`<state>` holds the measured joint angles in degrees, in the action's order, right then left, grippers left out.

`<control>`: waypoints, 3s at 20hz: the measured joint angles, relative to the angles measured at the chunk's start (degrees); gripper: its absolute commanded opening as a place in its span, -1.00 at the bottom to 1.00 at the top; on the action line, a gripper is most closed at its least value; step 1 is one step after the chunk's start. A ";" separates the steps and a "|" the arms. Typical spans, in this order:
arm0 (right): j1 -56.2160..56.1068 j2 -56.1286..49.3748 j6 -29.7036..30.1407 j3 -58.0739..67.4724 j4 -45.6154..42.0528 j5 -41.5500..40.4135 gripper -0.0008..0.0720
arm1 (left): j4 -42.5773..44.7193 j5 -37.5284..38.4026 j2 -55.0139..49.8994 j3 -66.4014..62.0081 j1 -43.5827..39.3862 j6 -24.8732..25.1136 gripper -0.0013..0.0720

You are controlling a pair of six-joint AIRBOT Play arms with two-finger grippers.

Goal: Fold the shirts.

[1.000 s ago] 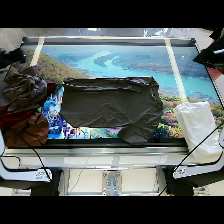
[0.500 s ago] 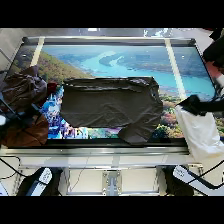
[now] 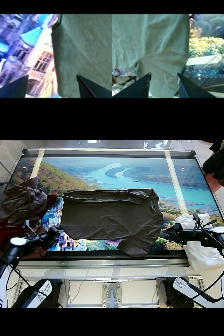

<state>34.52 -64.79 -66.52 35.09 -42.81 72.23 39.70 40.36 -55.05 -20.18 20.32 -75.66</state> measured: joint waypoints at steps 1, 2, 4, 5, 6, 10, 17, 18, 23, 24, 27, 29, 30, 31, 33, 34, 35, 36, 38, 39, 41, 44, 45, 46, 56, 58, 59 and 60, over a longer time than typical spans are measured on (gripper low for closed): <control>0.00 0.00 0.04 -0.17 0.15 -0.07 0.09 | -2.32 -0.76 -1.68 0.13 -1.14 1.51 0.91; 0.02 0.00 0.09 -0.31 0.35 -0.15 0.09 | -5.05 -1.90 -3.39 0.15 -2.34 2.91 0.91; 0.00 0.00 0.13 -0.46 0.63 -0.39 0.09 | -8.85 -3.78 -6.38 0.17 -4.35 4.81 0.77; 0.00 0.00 0.15 -0.50 0.70 -0.68 0.09 | -9.99 -4.70 -7.50 0.20 -5.11 5.33 0.58; 0.00 0.00 0.15 -0.52 0.74 -1.09 0.09 | -10.95 -5.64 -8.52 0.22 -5.79 5.75 0.56; -0.13 0.00 0.17 -0.59 1.09 -2.69 0.09 | -11.82 -9.07 -10.58 0.46 -7.43 6.69 -0.93; -5.99 0.00 -1.01 -0.61 0.46 -8.15 0.09 | -13.14 -10.88 -11.08 0.44 -8.92 9.33 -0.93; -6.16 0.00 -1.51 -0.61 -0.26 -8.90 0.09 | -13.20 -10.93 -11.08 0.44 -8.98 9.49 -0.93; -6.99 -0.59 -4.07 -0.94 -4.85 -9.99 0.09 | -13.33 -11.02 -11.08 0.44 -9.09 9.77 -0.93; -7.41 -1.16 -4.59 -1.16 -5.31 -10.23 0.09 | -13.35 -11.02 -11.08 0.44 -9.09 9.84 -0.93; -9.46 -3.74 -5.38 -1.49 -5.27 -11.02 0.09 | -13.40 -10.99 -11.08 0.44 -9.09 9.86 -0.93; -11.26 -5.57 -5.66 -1.55 -4.22 -12.50 0.09 | -13.40 -10.99 -11.08 0.44 -9.09 9.88 -0.93; -12.15 -6.54 -5.77 -1.60 -3.76 -13.42 0.09 | -13.40 -10.99 -11.08 0.44 -9.09 9.88 -0.93; -12.92 -7.43 -5.86 -1.60 -3.41 -14.23 0.09 | -13.40 -10.99 -11.08 0.44 -9.09 9.88 -0.93; -13.84 -8.76 -6.16 -1.60 -2.14 -14.82 0.08 | -13.40 -11.02 -11.10 0.44 -9.09 9.88 -0.93; -14.12 -9.18 -6.21 -1.60 -1.62 -15.02 0.08 | -13.40 -11.02 -11.10 0.44 -9.09 9.90 -0.93; -14.36 -9.49 -6.25 -1.60 -1.20 -15.26 -0.06 | -13.40 -11.02 -11.10 0.44 -9.09 9.90 -0.93; -14.51 -9.73 -6.27 -1.60 -1.01 -15.76 -0.41 | -13.40 -10.99 -11.10 0.44 -9.09 9.90 -0.93; -14.69 -10.08 -6.23 -1.66 -1.11 -16.96 -0.93 | -13.40 -10.95 -11.08 0.44 -9.09 9.92 -0.93; -14.80 -10.14 -5.88 -1.66 -0.55 -17.51 -0.93 | -13.40 -10.95 -11.10 0.44 -9.09 9.92 -0.93; -14.86 -10.14 -4.20 -1.38 1.49 -17.77 -0.94 | -13.27 -10.95 -10.86 0.31 -9.09 10.14 -0.93; -14.88 -7.87 -1.03 1.18 4.94 -15.30 -0.94 | -10.95 -8.37 -7.63 -1.57 -8.31 11.69 -0.93; -14.88 -5.99 -0.35 2.75 5.33 -13.64 -0.94 | -10.60 -6.67 -5.29 -2.86 -7.56 12.22 -0.94; -14.88 -3.61 0.11 4.72 5.60 -11.80 -0.94 | -8.96 -3.67 -2.14 -4.44 -6.36 12.57 -0.93; -14.91 33.53 -6.69 40.70 -2.45 -0.94 -0.95 | 12.83 19.87 31.06 -43.67 14.45 8.50 -0.94; -14.91 34.77 -7.74 49.35 -6.80 -2.86 -0.95 | 15.45 22.56 29.27 -52.96 15.02 8.13 -0.94; -14.91 34.40 -8.02 52.28 -8.22 -3.17 -0.95 | 15.74 23.98 27.54 -56.48 14.95 7.96 -0.94; -14.91 33.38 -8.31 54.60 -9.09 -3.30 -0.95 | 15.47 25.29 25.64 -58.90 14.69 7.91 -0.94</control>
<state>19.62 -31.42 -74.83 89.69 -51.90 68.93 55.18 65.65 -29.41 -79.09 35.00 -67.75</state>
